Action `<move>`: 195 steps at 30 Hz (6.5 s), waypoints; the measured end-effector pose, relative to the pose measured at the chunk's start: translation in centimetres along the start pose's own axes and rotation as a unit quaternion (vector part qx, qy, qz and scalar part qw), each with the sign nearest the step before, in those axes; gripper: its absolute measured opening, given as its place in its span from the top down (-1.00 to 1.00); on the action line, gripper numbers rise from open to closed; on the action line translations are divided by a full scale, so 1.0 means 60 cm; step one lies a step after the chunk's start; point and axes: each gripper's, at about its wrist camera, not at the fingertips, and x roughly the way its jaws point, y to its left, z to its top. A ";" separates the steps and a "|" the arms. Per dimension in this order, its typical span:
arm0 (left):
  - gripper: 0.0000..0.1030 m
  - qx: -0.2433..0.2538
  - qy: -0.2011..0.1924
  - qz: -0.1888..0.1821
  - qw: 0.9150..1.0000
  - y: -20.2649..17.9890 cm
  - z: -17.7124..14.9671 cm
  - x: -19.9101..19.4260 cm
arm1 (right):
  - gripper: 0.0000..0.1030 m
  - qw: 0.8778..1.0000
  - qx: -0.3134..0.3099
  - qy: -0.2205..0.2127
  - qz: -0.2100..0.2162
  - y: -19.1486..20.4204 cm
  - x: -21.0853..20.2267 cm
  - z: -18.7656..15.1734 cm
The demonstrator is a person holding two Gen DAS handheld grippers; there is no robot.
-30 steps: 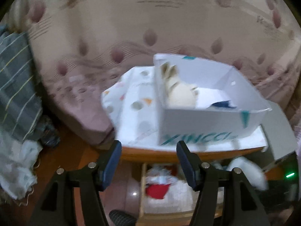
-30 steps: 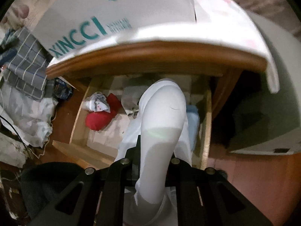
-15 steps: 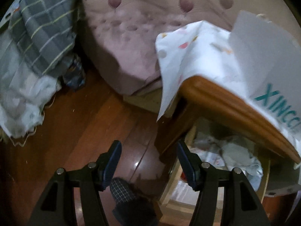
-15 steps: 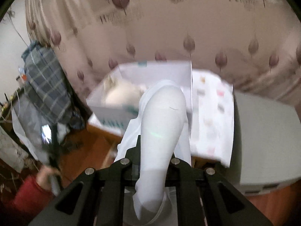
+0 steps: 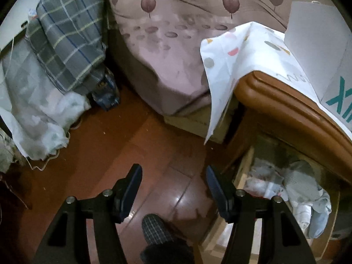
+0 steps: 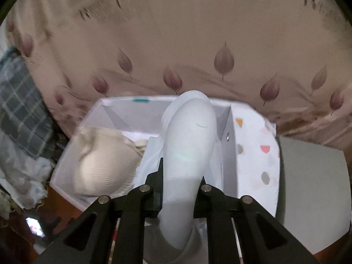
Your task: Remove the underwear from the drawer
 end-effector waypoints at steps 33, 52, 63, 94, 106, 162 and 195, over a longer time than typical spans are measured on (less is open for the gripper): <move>-0.21 0.018 0.032 -0.018 0.999 -0.025 -0.006 0.016 | -0.37 0.990 -0.106 0.088 0.002 -0.023 -0.079 -0.288; -0.21 0.015 0.048 -0.015 0.999 -0.022 -0.004 0.031 | -0.05 0.946 -0.178 0.266 -0.051 -0.036 0.267 -0.447; -0.21 0.042 0.048 -0.013 0.998 -0.048 -0.010 0.033 | -0.12 0.921 -0.226 0.310 -0.061 -0.031 0.346 -0.457; -0.21 0.234 0.087 -0.097 0.964 -0.174 -0.073 0.049 | 0.21 0.995 -0.019 0.080 0.051 -0.074 0.109 -0.447; -0.21 0.542 -0.030 -0.048 0.838 -0.280 -0.143 0.056 | 0.20 0.996 0.034 0.046 0.067 -0.118 0.090 -0.434; 0.88 0.500 0.093 -0.263 0.820 -0.299 -0.111 -0.008 | 0.16 0.988 0.123 0.021 0.091 -0.172 0.068 -0.430; -0.09 0.475 0.072 -0.173 0.860 -0.314 -0.096 0.098 | 0.15 0.991 0.090 0.041 0.089 -0.142 0.080 -0.430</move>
